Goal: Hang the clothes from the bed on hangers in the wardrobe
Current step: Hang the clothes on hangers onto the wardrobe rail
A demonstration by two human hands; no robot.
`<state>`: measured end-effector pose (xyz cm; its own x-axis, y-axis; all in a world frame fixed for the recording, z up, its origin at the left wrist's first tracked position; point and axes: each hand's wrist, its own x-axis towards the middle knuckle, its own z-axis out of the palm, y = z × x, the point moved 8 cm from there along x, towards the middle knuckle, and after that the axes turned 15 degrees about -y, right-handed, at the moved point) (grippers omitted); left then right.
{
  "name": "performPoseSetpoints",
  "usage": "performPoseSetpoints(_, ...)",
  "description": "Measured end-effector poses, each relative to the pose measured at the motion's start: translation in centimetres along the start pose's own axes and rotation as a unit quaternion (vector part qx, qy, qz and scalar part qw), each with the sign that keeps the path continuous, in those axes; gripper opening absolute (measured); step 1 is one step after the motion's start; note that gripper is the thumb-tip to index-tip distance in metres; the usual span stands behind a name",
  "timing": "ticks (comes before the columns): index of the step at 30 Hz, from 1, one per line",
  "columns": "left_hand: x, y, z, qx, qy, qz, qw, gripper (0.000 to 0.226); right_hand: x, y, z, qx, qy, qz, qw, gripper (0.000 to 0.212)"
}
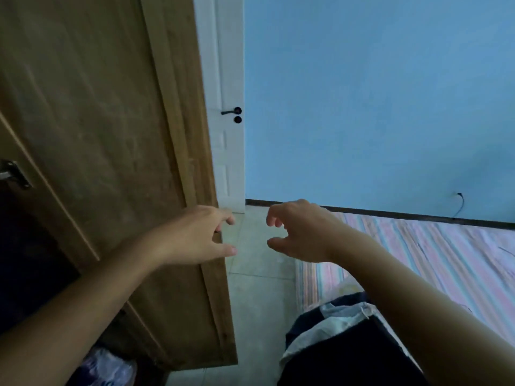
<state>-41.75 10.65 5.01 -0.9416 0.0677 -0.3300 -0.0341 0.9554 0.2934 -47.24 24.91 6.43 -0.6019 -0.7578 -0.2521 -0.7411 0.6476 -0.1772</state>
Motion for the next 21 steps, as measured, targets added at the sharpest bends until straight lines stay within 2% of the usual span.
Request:
performPoseSetpoints(5, 4.6, 4.8, 1.6, 0.052, -0.036, 0.041, 0.997, 0.060, -2.8, 6.0, 1.9, 0.017, 0.002, 0.069, 0.997, 0.039)
performPoseSetpoints(10, 8.4, 10.9, 3.8, 0.103, -0.056, 0.116, 0.986, 0.056, -6.8, 11.1, 3.8, 0.059, 0.006, 0.151, 0.987, 0.041)
performPoseSetpoints(14, 11.0, 15.7, 6.1, 0.134, -0.077, 0.188, 0.970, 0.052, -10.4, 14.5, 6.1, 0.093, 0.011, 0.223, 0.970, 0.041)
performPoseSetpoints(21, 14.2, 22.3, 10.3, 0.141, -0.108, 0.267, 0.947, 0.050, -17.0, 18.6, 10.3, 0.121, 0.021, 0.325, 0.938, 0.035)
